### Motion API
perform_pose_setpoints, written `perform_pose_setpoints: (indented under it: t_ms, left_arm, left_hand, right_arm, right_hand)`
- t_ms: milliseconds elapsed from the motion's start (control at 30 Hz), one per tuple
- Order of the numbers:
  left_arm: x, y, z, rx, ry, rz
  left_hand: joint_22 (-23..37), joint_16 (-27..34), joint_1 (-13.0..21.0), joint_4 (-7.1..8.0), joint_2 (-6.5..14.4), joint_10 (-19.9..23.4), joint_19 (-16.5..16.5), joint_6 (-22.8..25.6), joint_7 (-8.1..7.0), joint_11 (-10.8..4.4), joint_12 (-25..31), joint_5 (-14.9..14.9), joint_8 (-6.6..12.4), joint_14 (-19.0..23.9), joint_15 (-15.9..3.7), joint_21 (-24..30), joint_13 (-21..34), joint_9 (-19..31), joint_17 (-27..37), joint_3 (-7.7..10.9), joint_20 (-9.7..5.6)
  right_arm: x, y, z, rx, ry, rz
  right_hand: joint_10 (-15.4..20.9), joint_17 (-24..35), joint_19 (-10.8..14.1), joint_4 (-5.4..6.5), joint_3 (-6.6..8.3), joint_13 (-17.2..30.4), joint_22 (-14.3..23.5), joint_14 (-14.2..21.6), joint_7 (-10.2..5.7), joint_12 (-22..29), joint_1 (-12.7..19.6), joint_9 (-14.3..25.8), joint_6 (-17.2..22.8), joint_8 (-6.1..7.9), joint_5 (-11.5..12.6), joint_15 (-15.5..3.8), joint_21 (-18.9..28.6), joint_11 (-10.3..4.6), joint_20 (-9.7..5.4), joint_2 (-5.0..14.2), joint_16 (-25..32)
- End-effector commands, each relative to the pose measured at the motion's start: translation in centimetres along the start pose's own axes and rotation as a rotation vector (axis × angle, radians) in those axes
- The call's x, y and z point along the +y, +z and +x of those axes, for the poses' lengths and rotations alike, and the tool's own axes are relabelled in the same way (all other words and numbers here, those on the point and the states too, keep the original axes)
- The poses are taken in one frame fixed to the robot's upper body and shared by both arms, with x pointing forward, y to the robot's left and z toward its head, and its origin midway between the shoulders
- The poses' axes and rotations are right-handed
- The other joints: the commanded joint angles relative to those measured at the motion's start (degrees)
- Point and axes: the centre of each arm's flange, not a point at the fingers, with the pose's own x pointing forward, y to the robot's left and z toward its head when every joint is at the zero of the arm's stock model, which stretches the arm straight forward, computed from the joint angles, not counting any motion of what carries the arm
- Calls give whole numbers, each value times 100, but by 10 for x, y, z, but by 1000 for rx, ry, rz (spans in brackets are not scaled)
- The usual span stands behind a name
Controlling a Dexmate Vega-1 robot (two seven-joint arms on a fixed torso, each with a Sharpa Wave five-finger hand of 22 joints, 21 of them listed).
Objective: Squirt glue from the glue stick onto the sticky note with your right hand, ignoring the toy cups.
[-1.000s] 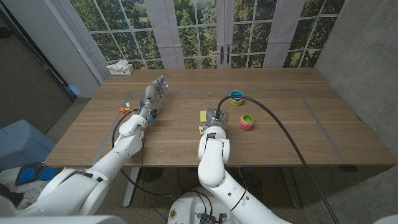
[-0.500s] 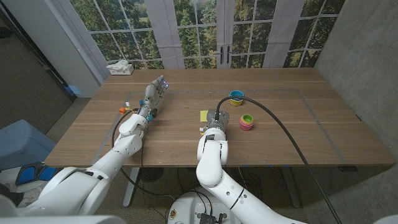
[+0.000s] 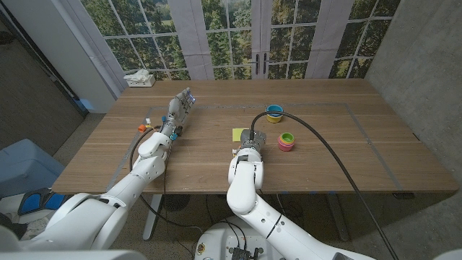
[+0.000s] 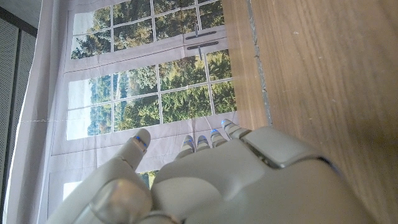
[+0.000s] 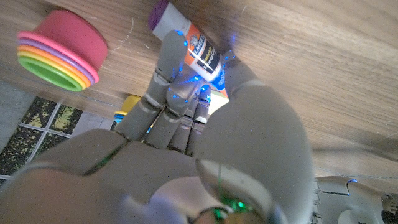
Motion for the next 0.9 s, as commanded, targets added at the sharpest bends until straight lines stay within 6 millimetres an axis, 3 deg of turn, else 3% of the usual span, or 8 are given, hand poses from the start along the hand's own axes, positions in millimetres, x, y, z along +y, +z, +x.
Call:
perform_pose_setpoints:
  t_ms: [33,167,400,533,733,900]
  left_arm:
    - [0,-2,1,5,0,-1]
    - [0,-1,2,4,1,1]
    - [0,-1,2,3,0,3]
    - [0,0,2,0,1,1]
    - [-1,1,2,-2,0,4]
    - [-1,2,2,-1,-4,6]
  left_hand:
    - [10,7,-9,-8,455,-59,-39,-1,-13,4,48,42,23,-280,-56,0,31,25,21,-3,-452]
    - [10,5,-9,-12,454,-70,-41,-3,-14,-7,43,42,22,-284,-56,0,31,25,21,-4,-450]
    - [10,-1,-7,-29,438,-78,-47,-7,-12,-7,41,38,21,-298,-54,-3,31,25,18,-12,-450]
    - [10,-2,-5,-39,433,-78,-49,-7,-12,4,41,37,21,-301,-56,-3,30,25,17,-15,-447]
    - [9,-2,-2,-51,429,-75,-49,-9,-10,-5,43,35,21,-301,-56,-3,30,25,16,-19,-444]
    - [9,-6,1,-75,406,-85,-55,-10,-18,-10,39,30,21,-311,-53,-5,30,25,13,-31,-456]
  right_arm:
    - [2,0,5,20,18,-25]
    - [1,1,5,31,16,-40]
    - [-1,4,7,23,17,-52]
    - [-2,5,7,11,16,-62]
    - [-1,5,7,8,15,-71]
    - [-1,1,7,-1,5,-50]
  right_hand:
    - [71,15,-38,5,-19,48,-22,-13,1,52,42,32,69,60,6,-7,41,-27,-83,97,39]
    - [159,11,-61,29,-30,95,-60,-33,1,76,31,35,167,103,-12,-7,73,-30,-82,152,56]
    - [636,12,-151,53,-99,329,-137,-118,-17,252,-15,43,530,265,-45,-11,226,-73,-86,245,132]
    - [636,14,-233,-23,5,501,-171,-173,-202,254,175,40,754,353,-22,-12,314,-141,-96,454,187]
    - [629,9,-420,-111,166,744,-246,-311,-352,256,458,18,1061,448,40,-15,408,-227,-103,699,230]
    - [765,-38,-510,-77,249,876,-368,-418,-325,305,509,-27,1419,532,63,-15,457,-177,-102,883,161]
